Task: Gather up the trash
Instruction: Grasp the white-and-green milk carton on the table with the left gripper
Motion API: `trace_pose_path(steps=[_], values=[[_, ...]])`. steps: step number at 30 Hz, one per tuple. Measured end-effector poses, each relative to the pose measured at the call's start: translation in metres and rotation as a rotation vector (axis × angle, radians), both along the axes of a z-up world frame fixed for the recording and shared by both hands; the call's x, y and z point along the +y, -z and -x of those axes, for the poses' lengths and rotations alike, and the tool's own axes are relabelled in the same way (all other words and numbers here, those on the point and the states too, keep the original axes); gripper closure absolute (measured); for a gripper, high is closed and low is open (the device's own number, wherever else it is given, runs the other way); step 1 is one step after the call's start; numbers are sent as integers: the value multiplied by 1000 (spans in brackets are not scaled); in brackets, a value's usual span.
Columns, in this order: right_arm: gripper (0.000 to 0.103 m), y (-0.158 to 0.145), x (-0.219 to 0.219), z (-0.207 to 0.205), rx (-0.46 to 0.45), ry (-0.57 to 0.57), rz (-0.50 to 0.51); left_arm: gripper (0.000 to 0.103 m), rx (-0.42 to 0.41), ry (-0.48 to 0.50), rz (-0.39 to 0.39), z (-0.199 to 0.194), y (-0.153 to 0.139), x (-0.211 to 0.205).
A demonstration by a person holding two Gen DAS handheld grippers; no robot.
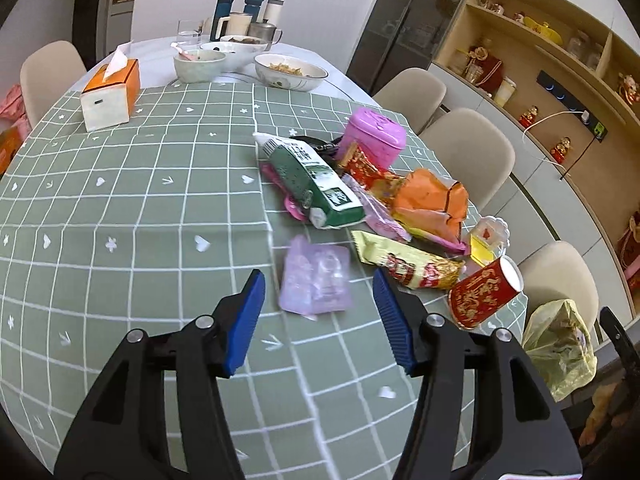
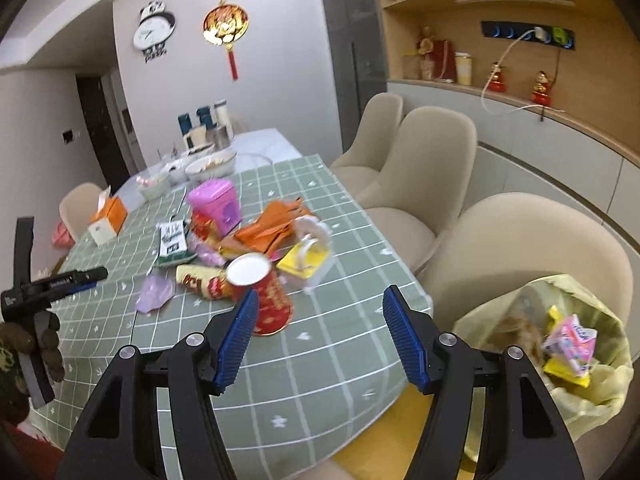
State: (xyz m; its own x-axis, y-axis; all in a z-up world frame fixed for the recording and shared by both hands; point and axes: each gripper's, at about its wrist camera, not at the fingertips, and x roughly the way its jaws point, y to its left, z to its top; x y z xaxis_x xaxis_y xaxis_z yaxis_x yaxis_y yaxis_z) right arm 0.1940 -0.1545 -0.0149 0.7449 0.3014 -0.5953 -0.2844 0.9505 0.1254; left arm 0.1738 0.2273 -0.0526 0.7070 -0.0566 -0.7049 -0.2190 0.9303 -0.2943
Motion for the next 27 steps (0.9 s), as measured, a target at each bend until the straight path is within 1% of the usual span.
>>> trace_pose_path(steps=[3,6,8,10,13,15,18,20,23,25,27], values=[[42,4,18,1,21,-15,17,49,-11,27,17,-4,2,8],[42,8,28,3,34,-13,54,49,-29,47,14,-21,4,13],[42,11,31,2,46,3,70,49,-32,27,-5,-43,7,21],[42,13,32,1,61,11,75,49,-23,5,6,-66,12,29],[42,20,38,0,81,33,108,49,16,-13,40,-109,23,41],[42,25,42,1,91,53,130,49,63,-30,36,-141,32,44],[42,33,46,4,104,87,151,49,120,-54,43,-177,48,50],[42,40,48,9,111,107,158,49,151,-52,42,-194,57,51],[42,50,53,13,133,138,175,45,166,-38,52,-210,64,51],[42,55,58,17,149,144,162,45,176,0,51,-215,65,46],[42,59,64,18,156,133,153,56,168,54,19,-213,62,40]])
